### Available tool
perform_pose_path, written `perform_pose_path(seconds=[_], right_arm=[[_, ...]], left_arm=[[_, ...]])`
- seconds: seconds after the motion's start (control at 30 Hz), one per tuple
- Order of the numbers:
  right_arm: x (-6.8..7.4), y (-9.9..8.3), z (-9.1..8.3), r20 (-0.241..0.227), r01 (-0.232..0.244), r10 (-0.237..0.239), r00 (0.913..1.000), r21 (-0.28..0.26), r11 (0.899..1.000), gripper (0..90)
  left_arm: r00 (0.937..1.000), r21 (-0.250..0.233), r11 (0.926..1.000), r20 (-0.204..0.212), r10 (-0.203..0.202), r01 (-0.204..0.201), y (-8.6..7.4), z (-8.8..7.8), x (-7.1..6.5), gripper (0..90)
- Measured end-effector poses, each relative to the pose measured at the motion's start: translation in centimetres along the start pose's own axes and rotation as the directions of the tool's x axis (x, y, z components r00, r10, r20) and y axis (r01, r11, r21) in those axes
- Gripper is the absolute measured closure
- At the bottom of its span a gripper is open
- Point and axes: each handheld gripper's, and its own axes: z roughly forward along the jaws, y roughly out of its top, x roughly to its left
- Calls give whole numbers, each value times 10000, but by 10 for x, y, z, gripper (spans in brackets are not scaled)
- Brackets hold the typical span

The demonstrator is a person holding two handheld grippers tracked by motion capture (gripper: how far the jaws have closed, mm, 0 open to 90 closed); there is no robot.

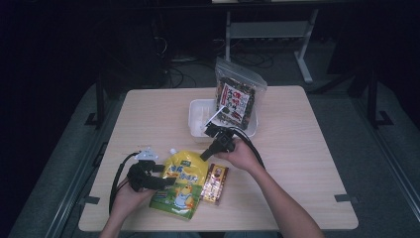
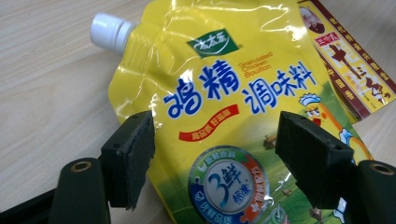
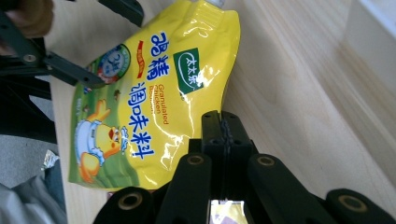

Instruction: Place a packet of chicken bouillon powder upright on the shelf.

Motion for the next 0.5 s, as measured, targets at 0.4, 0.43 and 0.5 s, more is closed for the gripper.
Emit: perform_pose_path(seconds=[0.4,0.43,0.5], right_arm=[[19,2,-29,219,625,-613,9979,-630,9961,892],[20,1,-32,263,646,-629,9977,-677,9956,892],[22,1,-35,290,711,-691,9972,-744,9947,892]], left_arm=[[9981,-350,9976,158,-592,597,-2,-6,9,214],[9979,-370,9974,208,-609,616,-3,-6,9,212],[9970,-388,9967,340,-698,711,-3,-6,9,211]])
